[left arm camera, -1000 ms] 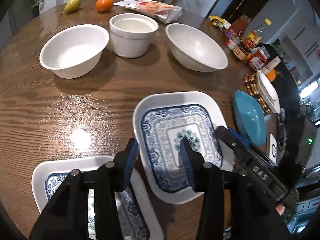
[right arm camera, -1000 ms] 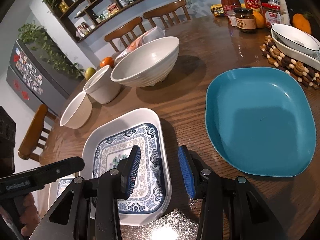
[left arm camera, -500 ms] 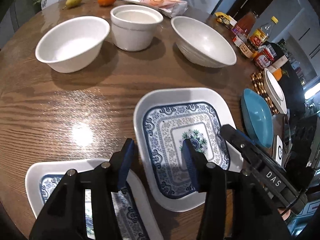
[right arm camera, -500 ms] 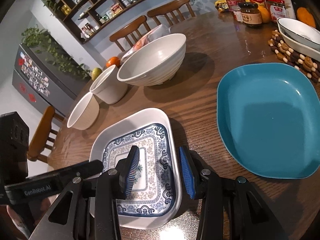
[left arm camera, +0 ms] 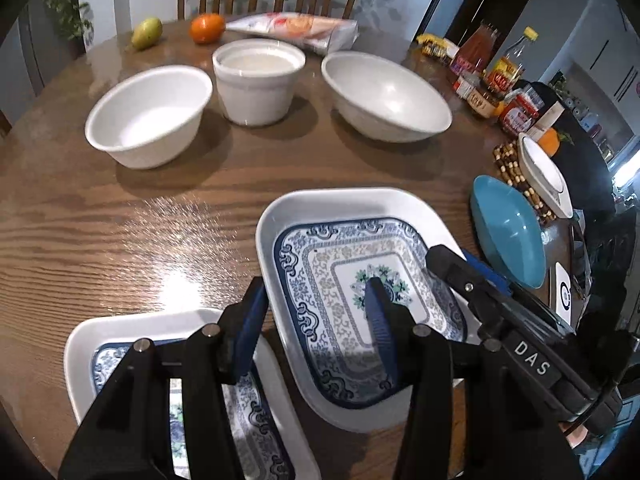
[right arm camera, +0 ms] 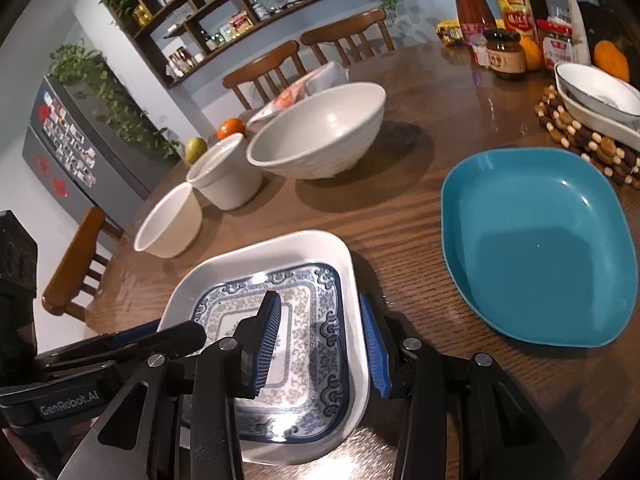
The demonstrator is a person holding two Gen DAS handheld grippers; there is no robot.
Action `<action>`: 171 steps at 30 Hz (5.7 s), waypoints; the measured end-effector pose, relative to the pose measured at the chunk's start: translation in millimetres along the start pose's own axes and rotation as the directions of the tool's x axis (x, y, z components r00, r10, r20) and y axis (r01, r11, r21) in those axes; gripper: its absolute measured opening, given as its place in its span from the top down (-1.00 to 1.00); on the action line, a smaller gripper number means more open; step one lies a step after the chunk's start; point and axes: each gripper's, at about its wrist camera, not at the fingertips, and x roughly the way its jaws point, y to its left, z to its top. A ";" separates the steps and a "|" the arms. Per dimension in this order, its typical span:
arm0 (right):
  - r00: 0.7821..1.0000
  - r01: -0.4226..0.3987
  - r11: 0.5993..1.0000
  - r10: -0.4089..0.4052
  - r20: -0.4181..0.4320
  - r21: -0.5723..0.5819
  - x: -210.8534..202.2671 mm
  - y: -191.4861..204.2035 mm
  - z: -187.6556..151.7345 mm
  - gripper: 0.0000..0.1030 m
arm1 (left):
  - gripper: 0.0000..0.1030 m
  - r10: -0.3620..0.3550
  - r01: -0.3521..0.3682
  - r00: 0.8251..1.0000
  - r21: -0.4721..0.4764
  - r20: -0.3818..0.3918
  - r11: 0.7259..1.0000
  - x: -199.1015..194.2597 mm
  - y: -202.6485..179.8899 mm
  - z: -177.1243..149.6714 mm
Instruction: Organize plates and bowls
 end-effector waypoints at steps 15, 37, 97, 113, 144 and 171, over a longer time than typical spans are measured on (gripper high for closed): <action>0.995 0.003 0.997 0.004 0.098 -0.076 -39.8 41.1 -5.1 0.17 | 0.05 -0.009 0.007 0.992 0.010 0.127 1.000 -50.2 4.9 -18.5; 0.995 -0.024 0.984 0.041 0.092 -0.178 -49.3 106.4 -36.7 0.17 | 0.01 -0.006 0.019 0.978 -0.063 0.209 0.998 -96.5 54.1 -52.9; 0.996 0.012 0.977 -0.030 -0.080 -0.213 -1.1 138.0 -72.3 0.17 | -0.32 0.014 0.000 0.996 -0.147 0.093 0.989 -74.4 109.6 -77.3; 0.994 -0.012 0.989 -0.004 -0.107 -0.146 -1.6 120.7 -68.2 0.05 | -0.53 0.020 -0.005 0.995 -0.144 0.103 0.990 -78.5 121.5 -88.7; 0.996 0.022 0.994 -0.032 -0.088 -0.108 6.1 98.8 -60.4 0.05 | -0.07 -0.009 0.009 1.000 -0.034 0.002 0.999 -42.7 76.3 -74.2; 0.993 0.109 0.994 -0.109 -0.046 0.002 -1.5 28.7 -34.6 0.05 | -0.09 -0.010 0.014 0.998 0.063 -0.056 0.998 5.0 5.4 -44.0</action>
